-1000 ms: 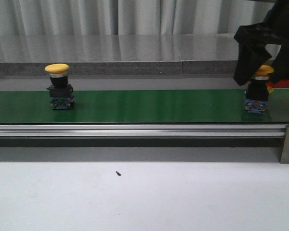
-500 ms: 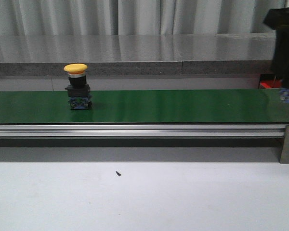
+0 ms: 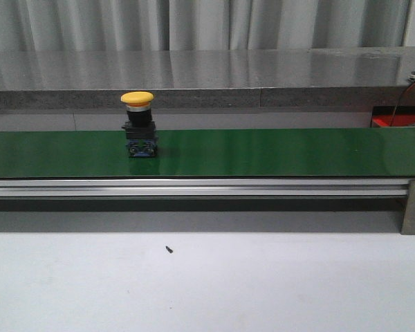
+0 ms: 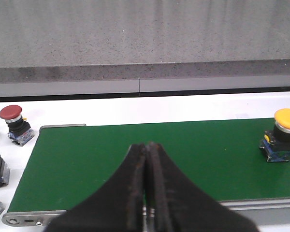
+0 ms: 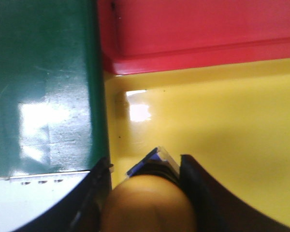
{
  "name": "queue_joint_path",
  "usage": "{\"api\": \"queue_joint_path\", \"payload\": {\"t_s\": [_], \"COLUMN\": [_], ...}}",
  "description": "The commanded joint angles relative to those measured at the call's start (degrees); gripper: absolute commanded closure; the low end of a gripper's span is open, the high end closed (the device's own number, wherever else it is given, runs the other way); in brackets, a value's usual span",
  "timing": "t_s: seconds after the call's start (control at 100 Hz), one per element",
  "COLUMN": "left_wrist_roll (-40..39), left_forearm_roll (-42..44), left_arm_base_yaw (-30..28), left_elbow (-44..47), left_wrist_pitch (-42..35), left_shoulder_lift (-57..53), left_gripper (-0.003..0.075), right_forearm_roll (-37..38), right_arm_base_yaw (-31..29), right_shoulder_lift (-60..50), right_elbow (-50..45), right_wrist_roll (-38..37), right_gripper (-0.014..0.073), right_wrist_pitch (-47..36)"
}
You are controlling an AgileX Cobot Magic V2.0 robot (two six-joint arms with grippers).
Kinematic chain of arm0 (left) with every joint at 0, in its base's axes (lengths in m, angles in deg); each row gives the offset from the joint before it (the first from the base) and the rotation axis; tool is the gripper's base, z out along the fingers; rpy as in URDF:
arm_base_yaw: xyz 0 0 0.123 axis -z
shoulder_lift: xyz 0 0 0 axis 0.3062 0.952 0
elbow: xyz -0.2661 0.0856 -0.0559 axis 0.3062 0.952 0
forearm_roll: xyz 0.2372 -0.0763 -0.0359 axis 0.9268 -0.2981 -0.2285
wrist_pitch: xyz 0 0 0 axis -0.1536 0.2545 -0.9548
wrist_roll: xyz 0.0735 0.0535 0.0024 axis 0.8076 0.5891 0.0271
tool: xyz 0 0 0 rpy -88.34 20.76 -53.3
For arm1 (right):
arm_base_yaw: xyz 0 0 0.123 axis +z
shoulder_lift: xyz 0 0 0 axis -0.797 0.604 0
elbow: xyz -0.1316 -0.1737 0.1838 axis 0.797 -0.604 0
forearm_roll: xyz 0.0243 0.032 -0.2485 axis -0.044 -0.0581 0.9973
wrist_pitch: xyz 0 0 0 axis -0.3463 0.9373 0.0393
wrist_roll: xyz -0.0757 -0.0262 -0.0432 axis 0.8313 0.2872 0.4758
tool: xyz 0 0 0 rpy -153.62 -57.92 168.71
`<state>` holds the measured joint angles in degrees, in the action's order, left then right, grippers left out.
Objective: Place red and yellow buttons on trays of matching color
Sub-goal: 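Grasp the yellow button with the right gripper and carry it to the yellow tray, then release it on the yellow tray and grasp the second yellow button on the belt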
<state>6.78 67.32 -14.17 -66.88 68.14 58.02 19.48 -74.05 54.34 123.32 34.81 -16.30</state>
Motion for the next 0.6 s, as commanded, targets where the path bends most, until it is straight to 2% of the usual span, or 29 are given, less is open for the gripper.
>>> {"api": "queue_joint_path", "payload": {"t_s": [0.0, 0.35, 0.59], "left_wrist_roll": [-0.1, -0.1, -0.1], "left_forearm_roll": [-0.5, -0.5, -0.5], "left_arm_base_yaw": [0.5, 0.5, 0.5], "left_elbow": [-1.5, -1.5, -1.5], "left_wrist_pitch": [-4.5, -4.5, -4.5], "left_shoulder_lift": [-0.2, -0.2, -0.2], "left_gripper": [0.0739, 0.074, 0.074], "right_forearm_roll": [-1.4, -3.3, -3.3], "right_arm_base_yaw": [-0.4, -0.2, -0.2], "right_shoulder_lift": [-0.6, 8.0, 9.3], "right_elbow": [-0.6, -1.1, -1.1], "right_wrist_roll": [0.0, 0.0, 0.2], "right_gripper": [0.0388, 0.0388, 0.0365], "right_wrist_pitch": [-5.1, -9.7, -10.2]}}
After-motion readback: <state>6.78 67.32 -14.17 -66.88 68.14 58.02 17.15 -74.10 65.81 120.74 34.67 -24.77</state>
